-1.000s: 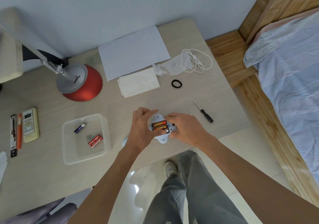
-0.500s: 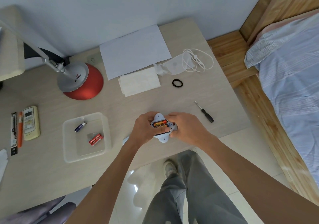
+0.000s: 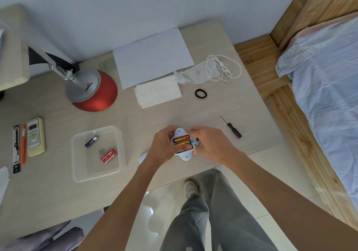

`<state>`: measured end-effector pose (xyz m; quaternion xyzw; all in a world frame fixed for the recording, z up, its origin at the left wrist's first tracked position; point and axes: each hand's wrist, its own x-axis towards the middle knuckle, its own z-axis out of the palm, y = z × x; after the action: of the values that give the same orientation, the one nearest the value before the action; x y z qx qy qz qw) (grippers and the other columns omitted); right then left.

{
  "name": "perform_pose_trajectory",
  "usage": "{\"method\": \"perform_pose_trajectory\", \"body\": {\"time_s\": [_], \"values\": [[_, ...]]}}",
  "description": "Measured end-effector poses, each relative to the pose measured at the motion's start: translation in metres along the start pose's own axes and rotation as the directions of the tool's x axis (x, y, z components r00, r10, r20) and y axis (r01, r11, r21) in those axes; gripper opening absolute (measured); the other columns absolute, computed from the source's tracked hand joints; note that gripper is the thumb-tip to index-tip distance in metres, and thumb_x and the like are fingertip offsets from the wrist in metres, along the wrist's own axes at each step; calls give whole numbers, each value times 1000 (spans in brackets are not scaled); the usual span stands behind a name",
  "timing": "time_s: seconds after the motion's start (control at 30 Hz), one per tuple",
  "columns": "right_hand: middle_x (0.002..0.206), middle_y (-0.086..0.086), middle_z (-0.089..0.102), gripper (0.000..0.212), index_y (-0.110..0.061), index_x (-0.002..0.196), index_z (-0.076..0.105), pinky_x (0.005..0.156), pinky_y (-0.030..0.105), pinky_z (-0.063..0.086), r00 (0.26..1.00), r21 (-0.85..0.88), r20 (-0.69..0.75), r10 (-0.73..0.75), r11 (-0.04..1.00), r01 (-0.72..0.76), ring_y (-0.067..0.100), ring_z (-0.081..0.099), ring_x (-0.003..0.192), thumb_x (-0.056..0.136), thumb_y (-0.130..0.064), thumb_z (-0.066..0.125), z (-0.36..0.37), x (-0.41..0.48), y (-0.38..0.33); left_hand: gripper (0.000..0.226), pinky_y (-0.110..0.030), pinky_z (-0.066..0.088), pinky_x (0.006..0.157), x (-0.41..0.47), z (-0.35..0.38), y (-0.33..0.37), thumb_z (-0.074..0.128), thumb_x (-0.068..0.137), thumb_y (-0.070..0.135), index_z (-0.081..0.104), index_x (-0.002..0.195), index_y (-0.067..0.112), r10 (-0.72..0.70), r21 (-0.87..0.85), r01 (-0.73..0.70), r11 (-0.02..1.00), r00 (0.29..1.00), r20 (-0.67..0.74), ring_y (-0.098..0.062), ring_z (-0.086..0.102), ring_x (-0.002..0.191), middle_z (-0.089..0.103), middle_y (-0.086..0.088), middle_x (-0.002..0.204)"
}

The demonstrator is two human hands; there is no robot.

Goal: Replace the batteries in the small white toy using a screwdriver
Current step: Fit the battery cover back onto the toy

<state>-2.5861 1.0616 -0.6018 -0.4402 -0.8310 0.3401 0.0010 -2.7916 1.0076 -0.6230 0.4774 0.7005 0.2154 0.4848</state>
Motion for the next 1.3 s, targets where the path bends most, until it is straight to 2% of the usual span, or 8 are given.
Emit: {"method": "perform_pose_trajectory", "body": {"time_s": [0.27,0.33,0.4,0.57,0.83,0.93,1.07,1.3], "values": [[102,-10,70,44,-32,125,68,78,34,61,999,-68,-23,-33,997,31,13,66,88,83,-34,80,3,0,-1,91,-28,56,97,-34,-29,-10,98,63,52,62,142,22,75,194,-35,980,977,-202,-8,64,112,68,9,128],[103,-11,69,46,-33,129,67,77,34,61,999,-77,-22,-46,996,44,13,65,88,84,-33,79,3,0,0,91,-33,53,105,-51,-43,-24,95,67,54,58,145,24,144,336,-54,940,958,-249,-15,59,127,62,5,140],[102,-12,69,46,-33,128,68,77,34,61,999,-58,-26,-43,997,41,13,65,88,84,-32,80,3,-2,-1,97,-38,49,111,-69,-51,-38,93,70,53,51,152,23,118,430,2,903,960,-253,-20,50,138,52,1,152],[105,-10,71,45,-34,128,69,77,35,61,998,-60,-31,-52,997,50,13,66,90,84,-36,80,1,-2,-2,103,-45,51,112,-93,-43,-63,89,76,53,39,160,21,48,521,100,848,964,-262,-27,46,144,44,-6,159],[101,-11,69,41,-33,125,70,72,27,53,998,-56,-25,-51,997,49,13,65,88,85,-35,80,-1,-2,-2,58,-41,58,100,-91,-28,-67,85,87,34,62,137,17,97,487,41,873,962,-256,-24,55,121,54,-4,134],[106,-10,71,44,-32,128,70,74,27,54,998,-47,-25,-54,998,52,12,65,90,86,-33,81,-2,-3,-3,54,-36,53,103,-90,-32,-61,84,89,30,63,137,16,112,433,17,901,956,-271,-21,54,119,54,-1,131],[107,-10,71,46,-31,129,70,78,33,59,999,-56,-15,-46,997,45,13,66,90,85,-35,81,-3,-3,-4,52,-26,46,100,-80,-44,-31,83,89,33,64,136,19,241,397,-107,912,921,-306,-17,55,116,54,3,125],[98,-6,69,38,-31,115,71,71,35,57,1000,-75,-18,-10,997,9,20,66,85,78,-36,80,-3,-1,-4,55,-29,53,94,-49,-27,31,89,83,36,69,130,17,350,271,-292,917,915,-198,-14,62,105,62,3,117]]}}
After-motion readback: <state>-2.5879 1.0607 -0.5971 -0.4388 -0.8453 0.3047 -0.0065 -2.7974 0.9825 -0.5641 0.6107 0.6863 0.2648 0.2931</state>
